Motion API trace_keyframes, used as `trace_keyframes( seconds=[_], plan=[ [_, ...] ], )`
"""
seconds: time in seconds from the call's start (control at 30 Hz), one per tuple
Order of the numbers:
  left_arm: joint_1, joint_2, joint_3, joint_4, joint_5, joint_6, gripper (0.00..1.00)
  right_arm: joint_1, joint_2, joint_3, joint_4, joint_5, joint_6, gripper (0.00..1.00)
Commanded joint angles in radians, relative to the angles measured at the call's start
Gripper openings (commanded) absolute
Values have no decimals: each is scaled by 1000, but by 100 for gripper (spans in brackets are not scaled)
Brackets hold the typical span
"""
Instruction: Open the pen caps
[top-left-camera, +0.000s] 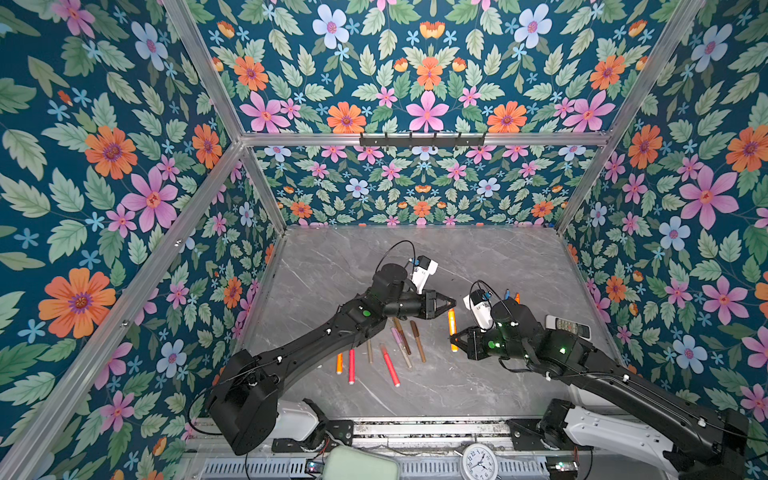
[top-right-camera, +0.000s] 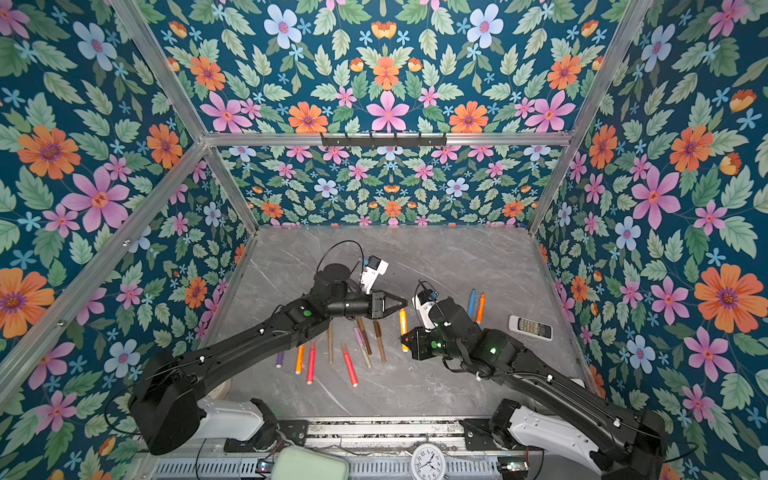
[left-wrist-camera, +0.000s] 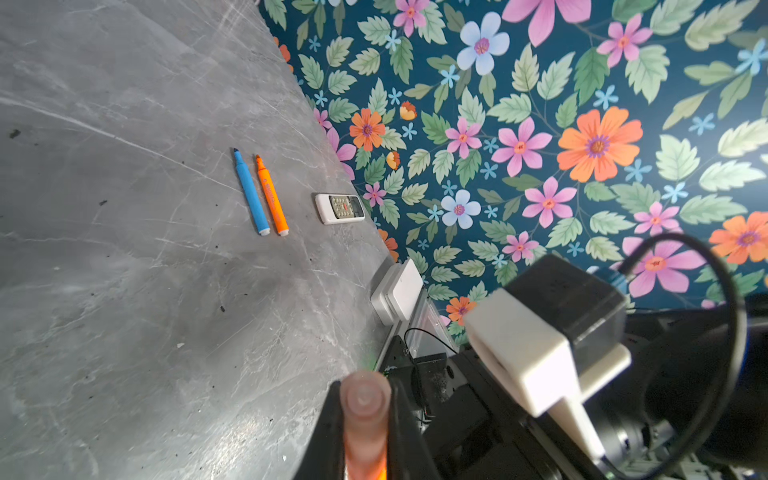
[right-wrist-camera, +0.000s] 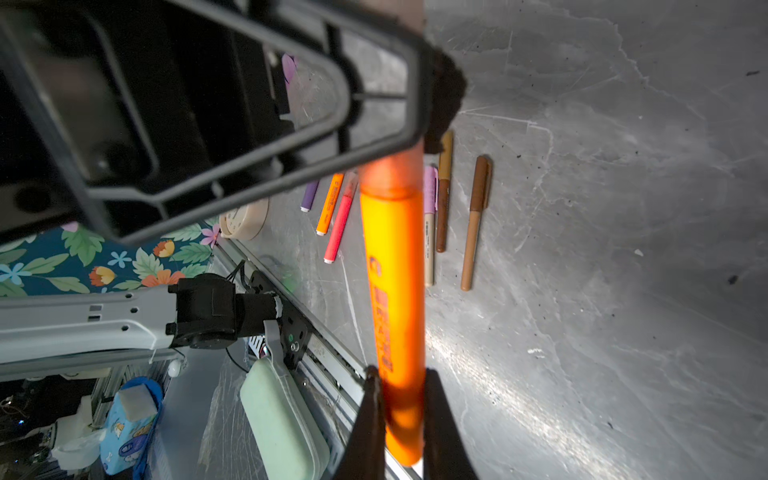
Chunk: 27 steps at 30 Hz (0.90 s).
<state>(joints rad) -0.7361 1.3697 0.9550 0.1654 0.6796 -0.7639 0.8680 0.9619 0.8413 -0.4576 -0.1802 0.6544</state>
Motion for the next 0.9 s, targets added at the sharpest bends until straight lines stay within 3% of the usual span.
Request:
trace_keyframes(
  seconds=[0.0, 0.17, 0.33, 0.5, 0.63, 0.7, 0.77, 0.87],
  plan=[
    [141, 7, -15, 144, 18, -88, 0, 3, 32, -20, -64, -79, 50, 0],
    [326, 97, 82, 257, 143, -206, 0, 5, 65, -44, -36, -101, 77, 0],
    [355, 196, 223, 188, 164, -166, 0, -2, 101, -5, -89, -81, 43, 0],
    [368, 222, 210, 171, 195, -161, 0, -57, 126, 68, -168, -46, -35, 0],
    [368, 176, 126, 145, 201, -146, 0, -201, 167, 119, -134, -196, -108, 53],
    [366, 157, 75, 179, 211, -172, 0, -233, 212, 170, -108, -258, -157, 72],
    [366, 138, 21, 245, 223, -217, 0, -235, 263, 231, -76, -283, -201, 83],
    [366, 116, -36, 326, 236, -275, 0, -243, 371, 339, -69, -301, -231, 84]
  ],
)
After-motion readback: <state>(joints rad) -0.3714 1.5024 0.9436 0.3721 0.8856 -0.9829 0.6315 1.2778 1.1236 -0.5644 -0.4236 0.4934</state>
